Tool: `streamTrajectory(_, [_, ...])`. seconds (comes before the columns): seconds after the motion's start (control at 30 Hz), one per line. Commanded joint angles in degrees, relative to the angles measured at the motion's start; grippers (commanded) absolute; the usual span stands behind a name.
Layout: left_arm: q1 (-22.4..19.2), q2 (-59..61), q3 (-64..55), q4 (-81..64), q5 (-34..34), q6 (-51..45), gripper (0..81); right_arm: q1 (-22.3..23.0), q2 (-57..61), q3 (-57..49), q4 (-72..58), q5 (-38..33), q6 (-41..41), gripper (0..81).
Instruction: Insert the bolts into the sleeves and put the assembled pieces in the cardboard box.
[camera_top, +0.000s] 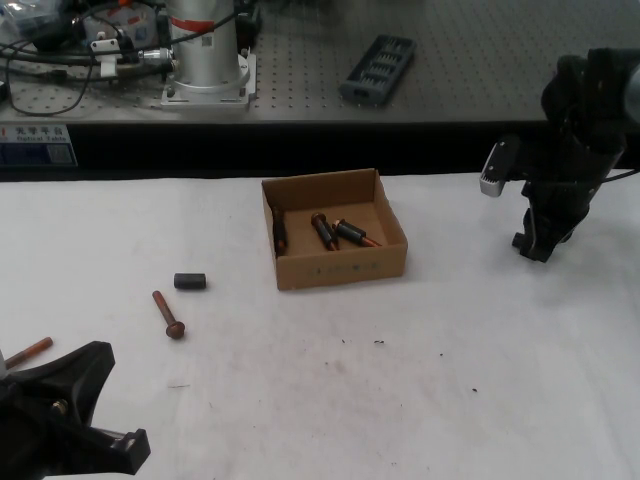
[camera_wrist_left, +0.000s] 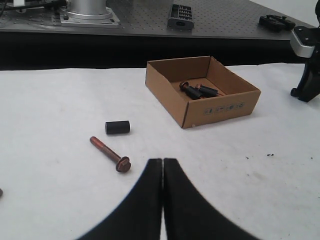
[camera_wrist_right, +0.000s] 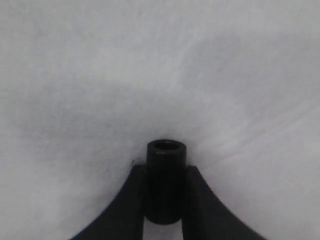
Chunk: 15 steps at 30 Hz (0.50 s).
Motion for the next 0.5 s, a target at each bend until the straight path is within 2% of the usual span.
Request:
streamTrajectory(0.0, [-0.14, -0.51, -0.15, -0.89, 0.16, 0.14, 0.6, -0.04, 0.62, 0.04, 1.07, -0.82, 1.13, 6.6])
streamTrajectory(0.27, [-0.14, -0.51, -0.15, -0.89, 0.16, 0.14, 0.6, 0.7, 0.1, -0.07, 7.04, -0.57, 3.5, 6.6])
streamTrajectory(0.47, [-0.14, -0.51, -0.15, -0.89, 0.16, 0.14, 0.6, 1.95, -4.12, -0.07, 10.4, -1.98, 11.39, 6.6])
